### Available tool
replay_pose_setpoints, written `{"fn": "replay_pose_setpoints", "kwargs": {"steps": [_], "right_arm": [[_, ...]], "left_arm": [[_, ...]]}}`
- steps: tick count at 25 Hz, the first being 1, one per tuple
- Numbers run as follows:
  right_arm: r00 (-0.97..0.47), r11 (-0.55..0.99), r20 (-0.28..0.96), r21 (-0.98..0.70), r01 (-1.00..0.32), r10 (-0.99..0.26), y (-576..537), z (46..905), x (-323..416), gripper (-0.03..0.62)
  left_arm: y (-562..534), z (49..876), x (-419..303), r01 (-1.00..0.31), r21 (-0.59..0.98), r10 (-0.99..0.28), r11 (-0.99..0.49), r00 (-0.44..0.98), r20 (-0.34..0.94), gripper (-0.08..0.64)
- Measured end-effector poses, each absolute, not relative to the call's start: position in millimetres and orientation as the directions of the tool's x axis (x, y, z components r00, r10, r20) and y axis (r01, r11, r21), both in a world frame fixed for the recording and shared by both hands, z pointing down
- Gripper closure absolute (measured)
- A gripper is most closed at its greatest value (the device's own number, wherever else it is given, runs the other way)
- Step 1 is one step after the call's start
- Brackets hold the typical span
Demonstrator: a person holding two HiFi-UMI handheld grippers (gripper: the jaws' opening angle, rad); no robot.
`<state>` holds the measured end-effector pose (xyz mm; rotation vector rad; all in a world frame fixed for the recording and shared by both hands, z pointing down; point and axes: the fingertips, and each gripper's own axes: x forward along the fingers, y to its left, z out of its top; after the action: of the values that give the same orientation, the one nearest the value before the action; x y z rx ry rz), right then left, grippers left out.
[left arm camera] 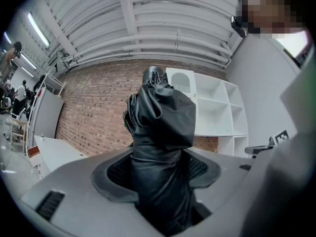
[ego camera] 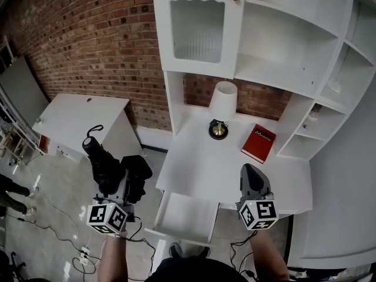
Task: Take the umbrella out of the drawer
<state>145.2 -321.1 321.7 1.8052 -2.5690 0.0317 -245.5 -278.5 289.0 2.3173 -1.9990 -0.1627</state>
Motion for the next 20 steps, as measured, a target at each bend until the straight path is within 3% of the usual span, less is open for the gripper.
{"fn": "replay_pose_setpoints", "kwargs": {"steps": [20], "right_arm": [[-0.379, 0.381, -0.044, -0.03, -0.924, -0.924, -331.7, 310.0, 164.3, 0.588]], "left_arm": [[-267.3, 275.7, -224.6, -0.992, 0.08, -0.994, -0.099, 0.096, -0.047, 0.29]]}}
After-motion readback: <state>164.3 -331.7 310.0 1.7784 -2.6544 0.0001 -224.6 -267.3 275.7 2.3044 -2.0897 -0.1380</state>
